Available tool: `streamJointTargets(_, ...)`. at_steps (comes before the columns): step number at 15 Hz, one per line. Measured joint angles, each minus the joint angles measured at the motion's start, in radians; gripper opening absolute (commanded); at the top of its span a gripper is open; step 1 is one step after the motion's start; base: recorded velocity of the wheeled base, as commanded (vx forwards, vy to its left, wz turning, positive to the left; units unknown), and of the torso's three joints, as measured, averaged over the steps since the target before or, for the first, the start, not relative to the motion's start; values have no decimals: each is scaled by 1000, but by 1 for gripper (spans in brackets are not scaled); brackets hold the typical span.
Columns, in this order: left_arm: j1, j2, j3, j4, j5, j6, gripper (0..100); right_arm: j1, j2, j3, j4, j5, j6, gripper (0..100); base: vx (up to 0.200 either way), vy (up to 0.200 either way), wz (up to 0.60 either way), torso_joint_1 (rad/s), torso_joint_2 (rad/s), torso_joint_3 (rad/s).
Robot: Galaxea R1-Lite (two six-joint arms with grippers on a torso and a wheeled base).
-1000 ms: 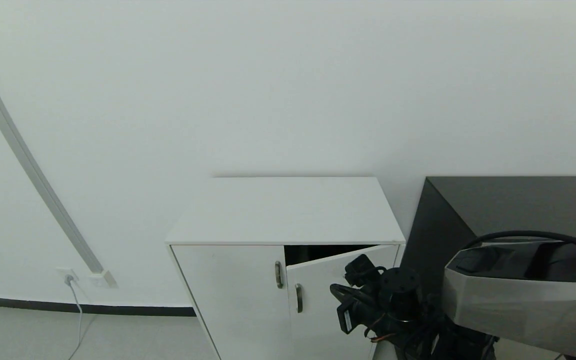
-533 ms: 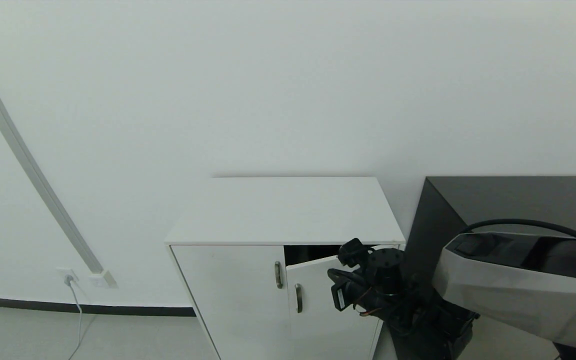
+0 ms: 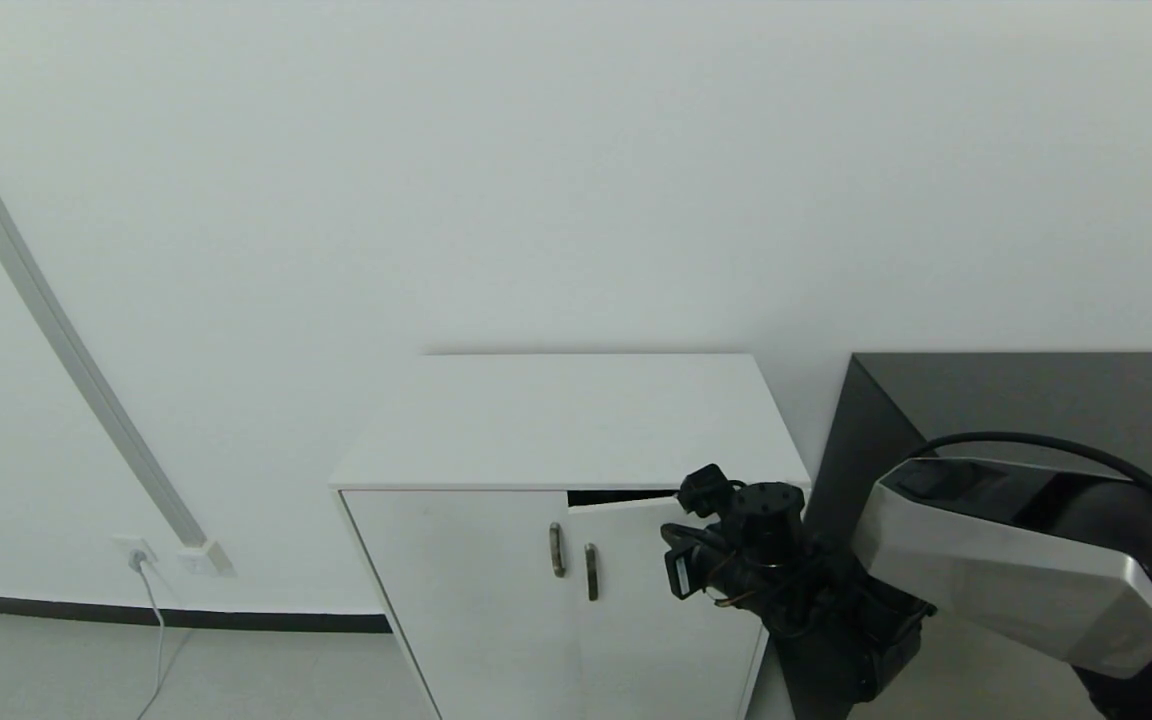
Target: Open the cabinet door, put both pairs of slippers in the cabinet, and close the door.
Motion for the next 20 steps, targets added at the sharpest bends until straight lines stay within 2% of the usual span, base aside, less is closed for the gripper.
streamJointTargets(6,0,0,0,0,0,0,0,-16,24,-89,82,0,-1,0,0,0,0,0,0,0)
streamJointTargets(14,-1,0,0,0,0,0,0,-23,53,-151,102,2,-17,0,0,0,0,0,0,0)
streamJointTargets(17,0,0,0,0,0,-1,0,-24,46,-121,83,-4,-19,0,0,0,0,0,0,0)
streamJointTargets(20,0,0,0,0,0,-1,0,-19,-11,9,-4,-8,-23,0,0,0,0,0,0,0)
